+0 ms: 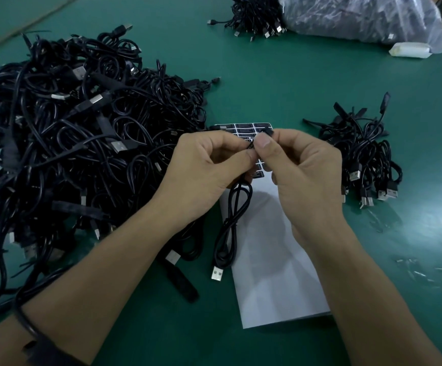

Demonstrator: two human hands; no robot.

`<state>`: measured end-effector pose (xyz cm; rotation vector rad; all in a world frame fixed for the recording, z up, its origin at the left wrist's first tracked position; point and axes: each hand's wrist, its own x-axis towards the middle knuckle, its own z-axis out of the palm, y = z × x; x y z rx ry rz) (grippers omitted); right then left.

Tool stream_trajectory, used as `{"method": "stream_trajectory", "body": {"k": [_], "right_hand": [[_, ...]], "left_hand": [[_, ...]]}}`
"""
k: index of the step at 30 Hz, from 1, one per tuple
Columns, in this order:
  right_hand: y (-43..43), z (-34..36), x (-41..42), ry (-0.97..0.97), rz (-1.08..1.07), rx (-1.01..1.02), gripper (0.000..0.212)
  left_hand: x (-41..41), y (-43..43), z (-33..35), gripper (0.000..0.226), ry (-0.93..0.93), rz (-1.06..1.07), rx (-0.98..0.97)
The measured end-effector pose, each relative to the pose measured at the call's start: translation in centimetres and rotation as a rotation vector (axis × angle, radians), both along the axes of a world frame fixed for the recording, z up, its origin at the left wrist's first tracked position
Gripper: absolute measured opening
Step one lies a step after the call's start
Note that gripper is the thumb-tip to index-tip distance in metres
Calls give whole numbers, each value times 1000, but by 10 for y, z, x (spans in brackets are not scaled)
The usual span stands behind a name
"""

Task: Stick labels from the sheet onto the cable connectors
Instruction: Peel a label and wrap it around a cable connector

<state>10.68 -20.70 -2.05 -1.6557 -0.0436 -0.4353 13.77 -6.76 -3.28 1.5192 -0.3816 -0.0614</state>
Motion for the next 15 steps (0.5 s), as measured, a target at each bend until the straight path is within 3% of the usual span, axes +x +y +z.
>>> {"method": "stream_trajectory", "body": {"k": [7,10,15], "right_hand": [[0,-3,-1,37,-90,-45,35],[4,-2,-4,66,13,-73,31],[8,-6,-7,159,231,-424,10]], "left_hand": [[-2,-1,3,15,-82,25,30],[0,3,7,14,-114,126,-39],[5,8,9,15,-51,327,-228]]}}
